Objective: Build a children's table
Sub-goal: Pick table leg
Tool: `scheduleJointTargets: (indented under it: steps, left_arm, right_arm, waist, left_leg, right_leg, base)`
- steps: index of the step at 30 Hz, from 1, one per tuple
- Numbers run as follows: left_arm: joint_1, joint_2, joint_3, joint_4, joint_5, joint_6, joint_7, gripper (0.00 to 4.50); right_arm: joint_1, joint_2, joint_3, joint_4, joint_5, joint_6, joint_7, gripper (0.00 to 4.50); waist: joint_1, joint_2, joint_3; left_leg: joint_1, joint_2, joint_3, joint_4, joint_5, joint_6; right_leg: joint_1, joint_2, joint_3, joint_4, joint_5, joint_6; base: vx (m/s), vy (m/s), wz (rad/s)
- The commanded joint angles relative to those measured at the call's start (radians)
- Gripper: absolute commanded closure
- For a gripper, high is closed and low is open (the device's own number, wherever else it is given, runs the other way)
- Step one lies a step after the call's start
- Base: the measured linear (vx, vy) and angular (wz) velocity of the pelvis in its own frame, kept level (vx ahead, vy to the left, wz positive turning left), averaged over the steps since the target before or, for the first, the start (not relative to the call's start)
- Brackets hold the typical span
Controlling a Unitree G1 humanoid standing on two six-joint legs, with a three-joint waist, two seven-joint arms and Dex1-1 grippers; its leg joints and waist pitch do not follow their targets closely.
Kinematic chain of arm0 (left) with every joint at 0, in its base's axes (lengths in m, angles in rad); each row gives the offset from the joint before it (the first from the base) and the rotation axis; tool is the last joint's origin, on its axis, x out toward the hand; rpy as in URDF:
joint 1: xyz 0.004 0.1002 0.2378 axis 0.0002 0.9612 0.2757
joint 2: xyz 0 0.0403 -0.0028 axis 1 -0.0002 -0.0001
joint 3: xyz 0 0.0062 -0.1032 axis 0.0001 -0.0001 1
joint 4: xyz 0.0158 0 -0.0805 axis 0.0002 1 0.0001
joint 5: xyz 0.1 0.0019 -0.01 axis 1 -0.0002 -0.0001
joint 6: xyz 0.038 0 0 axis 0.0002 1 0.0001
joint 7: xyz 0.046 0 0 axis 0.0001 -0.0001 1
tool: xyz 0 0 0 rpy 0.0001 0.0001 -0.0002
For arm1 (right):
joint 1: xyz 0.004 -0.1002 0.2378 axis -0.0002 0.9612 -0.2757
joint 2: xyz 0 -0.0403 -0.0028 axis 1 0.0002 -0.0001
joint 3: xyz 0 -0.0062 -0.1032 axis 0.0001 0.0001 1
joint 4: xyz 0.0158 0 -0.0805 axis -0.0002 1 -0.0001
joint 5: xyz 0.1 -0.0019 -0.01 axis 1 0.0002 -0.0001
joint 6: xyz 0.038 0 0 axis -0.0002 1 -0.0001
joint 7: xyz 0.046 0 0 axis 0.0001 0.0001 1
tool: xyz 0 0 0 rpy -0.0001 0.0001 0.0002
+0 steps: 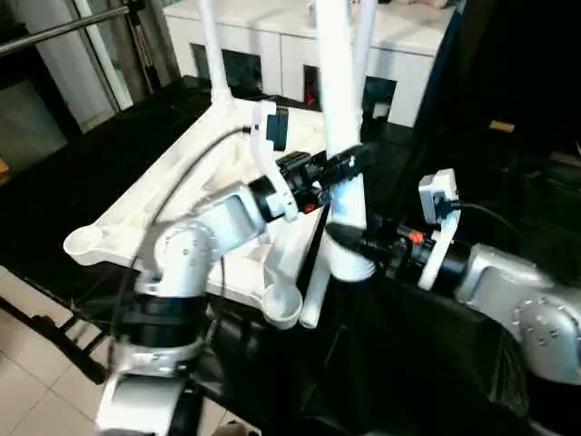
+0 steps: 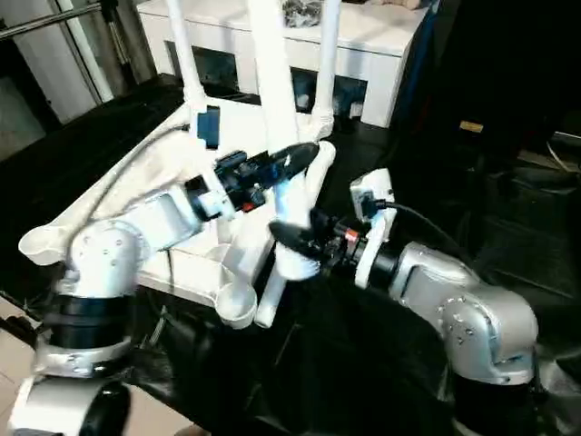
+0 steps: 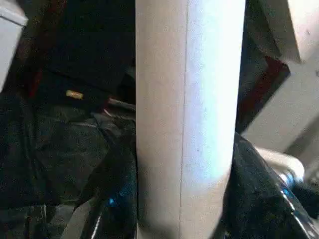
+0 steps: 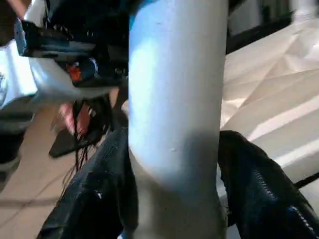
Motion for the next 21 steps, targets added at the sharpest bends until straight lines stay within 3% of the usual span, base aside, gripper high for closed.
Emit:
scheduleJointTargets:
  steps: [1,12,21]
  left_arm:
    - [-0.014,0.014,-0.022,-0.022,-0.011,0.012,-0.056,2.59]
    - [-0.025,0.062,-0.086,-0.037,-0.009,0.011,-0.170,2.59]
    - [-0.018,0.076,-0.109,-0.048,-0.015,0.006,-0.222,2.59]
  right_arm:
    - [-0.019,-0.055,0.032,-0.006,-0.003,0.030,0.033,1.42]
    - [-0.083,-0.158,0.078,0.030,0.038,0.068,0.135,1.42]
    - [-0.096,-0.174,0.078,0.024,0.093,0.085,0.188,1.42]
  waist:
    - [0.000,-0.016,-0.063]
    - [0.001,-0.027,-0.064]
    - [0.004,-0.025,-0.065]
  left_leg:
    - [0.009,0.038,-0.013,-0.062,-0.074,-0.002]
    - [0.006,0.038,-0.012,-0.058,-0.053,0.016]
    - [0.007,0.040,-0.011,-0.055,-0.047,0.027]
  right_leg:
    - [0.045,-0.069,0.043,-0.079,-0.136,-0.145]
    - [0.050,-0.071,0.043,-0.074,-0.124,-0.171]
    - [0.049,-0.072,0.043,-0.070,-0.108,-0.190]
  base:
    - [0.000,0.000,0.00]
    - [0.000,0.000,0.00]
    - [0.000,0.000,0.00]
